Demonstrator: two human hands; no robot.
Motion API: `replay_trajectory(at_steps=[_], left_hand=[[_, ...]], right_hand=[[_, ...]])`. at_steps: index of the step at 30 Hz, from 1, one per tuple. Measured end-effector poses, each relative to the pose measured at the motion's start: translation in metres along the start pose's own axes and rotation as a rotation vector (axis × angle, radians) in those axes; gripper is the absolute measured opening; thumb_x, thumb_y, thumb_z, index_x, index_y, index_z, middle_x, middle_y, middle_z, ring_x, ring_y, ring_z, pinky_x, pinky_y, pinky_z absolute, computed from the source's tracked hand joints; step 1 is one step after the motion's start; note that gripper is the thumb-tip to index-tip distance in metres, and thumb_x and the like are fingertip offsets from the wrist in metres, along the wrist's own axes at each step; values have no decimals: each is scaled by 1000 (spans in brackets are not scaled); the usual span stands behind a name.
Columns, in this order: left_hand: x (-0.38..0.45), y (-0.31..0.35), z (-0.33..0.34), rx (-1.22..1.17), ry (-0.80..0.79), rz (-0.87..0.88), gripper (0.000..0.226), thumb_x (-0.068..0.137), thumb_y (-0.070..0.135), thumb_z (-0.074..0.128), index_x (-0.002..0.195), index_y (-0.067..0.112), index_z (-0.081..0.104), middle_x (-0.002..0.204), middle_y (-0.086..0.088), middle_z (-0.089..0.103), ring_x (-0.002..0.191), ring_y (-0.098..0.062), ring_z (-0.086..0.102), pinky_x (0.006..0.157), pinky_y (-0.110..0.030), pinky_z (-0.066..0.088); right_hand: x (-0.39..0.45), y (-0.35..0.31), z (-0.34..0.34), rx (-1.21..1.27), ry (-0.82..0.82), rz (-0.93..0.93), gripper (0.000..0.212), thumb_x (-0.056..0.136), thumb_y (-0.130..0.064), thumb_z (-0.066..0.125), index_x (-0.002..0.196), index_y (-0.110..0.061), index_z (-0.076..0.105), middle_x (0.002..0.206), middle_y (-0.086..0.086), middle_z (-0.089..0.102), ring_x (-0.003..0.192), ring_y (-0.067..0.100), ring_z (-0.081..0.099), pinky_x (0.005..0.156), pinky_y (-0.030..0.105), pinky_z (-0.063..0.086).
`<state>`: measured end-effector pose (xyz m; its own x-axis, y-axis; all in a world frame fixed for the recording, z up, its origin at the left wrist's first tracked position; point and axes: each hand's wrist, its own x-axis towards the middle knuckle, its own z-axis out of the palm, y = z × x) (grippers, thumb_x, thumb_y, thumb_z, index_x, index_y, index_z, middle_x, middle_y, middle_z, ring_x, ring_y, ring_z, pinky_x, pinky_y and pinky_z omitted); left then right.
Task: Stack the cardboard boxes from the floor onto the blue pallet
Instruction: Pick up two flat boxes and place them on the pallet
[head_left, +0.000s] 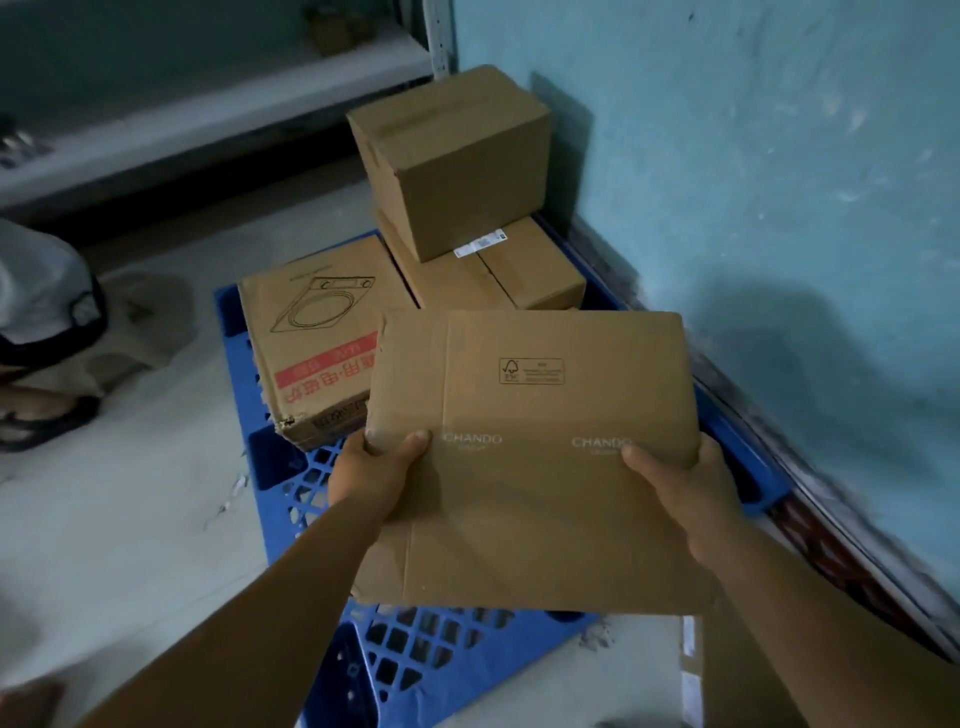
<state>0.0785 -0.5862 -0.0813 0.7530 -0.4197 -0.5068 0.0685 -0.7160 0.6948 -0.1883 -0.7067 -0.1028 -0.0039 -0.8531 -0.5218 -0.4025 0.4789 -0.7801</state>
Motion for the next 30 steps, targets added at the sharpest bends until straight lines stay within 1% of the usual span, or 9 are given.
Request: replay_trajectory(at_steps=[3, 8, 14, 17, 19, 23, 26, 28, 30], left_hand=[[12, 10, 2, -42, 29, -9, 69, 82, 48, 69, 138, 16, 44, 126, -8, 56, 99, -24, 50, 85, -38, 44], [43, 18, -3, -92, 49, -57, 69, 82, 49, 69, 137, 14, 44, 125, -9, 57, 96, -25, 50, 84, -38, 44], [81, 36, -11, -141, 31, -78, 63, 82, 48, 69, 131, 13, 48, 116, -8, 57, 95, -26, 50, 84, -37, 44], [99, 50, -12, -164, 21, -77, 61, 84, 46, 68, 130, 11, 48, 120, -11, 57, 96, -26, 50, 84, -37, 43], [110, 59, -9, -166, 28, -68, 63, 84, 46, 67, 131, 10, 47, 122, -11, 56, 99, -28, 50, 85, -37, 42], [131, 80, 4, -184, 2, -79, 60, 86, 45, 65, 132, 11, 44, 111, -8, 54, 95, -26, 49, 85, -37, 44], [150, 97, 17, -198, -15, -84, 59, 87, 43, 65, 132, 12, 42, 108, -6, 53, 96, -26, 50, 83, -37, 45], [164, 110, 27, -191, -18, -101, 62, 86, 43, 65, 134, 13, 41, 113, -7, 55, 99, -28, 53, 86, -38, 47], [181, 122, 39, -205, 1, -110, 61, 86, 42, 65, 134, 13, 41, 110, -6, 54, 97, -27, 52, 85, -37, 46]], right_hand=[[21, -26, 8, -24, -25, -26, 74, 70, -39, 81, 132, -19, 43, 119, 3, 55, 102, 24, 56, 85, 43, 47], [45, -62, 36, -35, -48, -51, 65, 76, -32, 79, 129, -20, 44, 106, -3, 51, 91, 18, 51, 76, 36, 41], [67, -98, 65, -97, -24, -89, 64, 76, -34, 78, 129, -22, 45, 112, 0, 55, 94, 20, 52, 81, 36, 43], [80, -120, 75, -131, -15, -126, 64, 77, -34, 78, 131, -21, 45, 114, 0, 56, 94, 19, 51, 82, 35, 43], [89, -134, 79, -131, -9, -144, 68, 78, -32, 77, 134, -19, 42, 114, -1, 54, 94, 17, 48, 80, 32, 39], [116, -160, 82, -175, 43, -164, 73, 76, -31, 79, 136, -12, 41, 126, 6, 56, 97, 20, 50, 80, 32, 39], [145, -177, 84, -221, 54, -147, 73, 74, -36, 80, 133, -12, 42, 126, 7, 57, 101, 23, 53, 82, 36, 42], [167, -190, 87, -253, 39, -148, 73, 74, -38, 79, 132, -14, 42, 125, 7, 57, 107, 28, 54, 85, 38, 43], [193, -202, 92, -266, 16, -159, 72, 76, -38, 78, 133, -13, 42, 122, 5, 56, 102, 28, 53, 83, 37, 42]])
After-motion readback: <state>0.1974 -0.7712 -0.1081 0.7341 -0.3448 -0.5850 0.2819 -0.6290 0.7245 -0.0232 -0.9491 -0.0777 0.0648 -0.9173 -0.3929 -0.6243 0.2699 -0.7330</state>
